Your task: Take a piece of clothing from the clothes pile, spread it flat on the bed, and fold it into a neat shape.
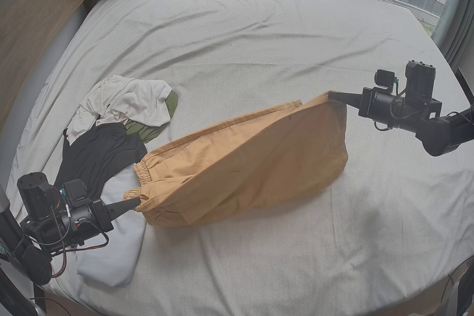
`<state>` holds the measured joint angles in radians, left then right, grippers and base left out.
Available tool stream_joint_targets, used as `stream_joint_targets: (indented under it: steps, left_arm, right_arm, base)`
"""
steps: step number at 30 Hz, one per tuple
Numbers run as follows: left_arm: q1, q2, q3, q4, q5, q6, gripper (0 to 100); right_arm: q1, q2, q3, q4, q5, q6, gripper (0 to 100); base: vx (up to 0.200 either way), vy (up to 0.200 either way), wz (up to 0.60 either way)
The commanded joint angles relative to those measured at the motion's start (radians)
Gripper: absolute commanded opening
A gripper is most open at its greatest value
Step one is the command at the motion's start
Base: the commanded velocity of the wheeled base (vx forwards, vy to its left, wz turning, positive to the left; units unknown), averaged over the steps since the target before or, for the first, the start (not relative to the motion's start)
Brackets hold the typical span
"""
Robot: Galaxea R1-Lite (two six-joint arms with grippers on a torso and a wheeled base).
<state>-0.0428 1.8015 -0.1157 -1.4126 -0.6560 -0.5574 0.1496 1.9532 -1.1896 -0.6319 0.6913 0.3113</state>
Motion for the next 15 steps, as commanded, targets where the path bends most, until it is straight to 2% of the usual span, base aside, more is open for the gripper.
stream_joint_targets:
  steps: [1,7,15]
  left_arm:
    - [0.009,0.016,-0.025,0.0,0.001,-0.016,0]
    - [0.029,0.041,-0.062,0.0,0.012,-0.029,0]
    - [0.034,0.105,-0.119,-0.003,0.065,-0.061,0]
  right_arm:
    - [0.011,0.055,-0.073,0.018,-0.001,0.0,0]
    - [0.018,0.101,-0.134,0.054,-0.003,-0.001,0]
    - [0.018,0.156,-0.196,0.066,-0.003,0.0,0]
  base:
    - [0.0,0.0,0.0]
    - [0.0,0.0,0.0]
    - [0.0,0.0,0.0]
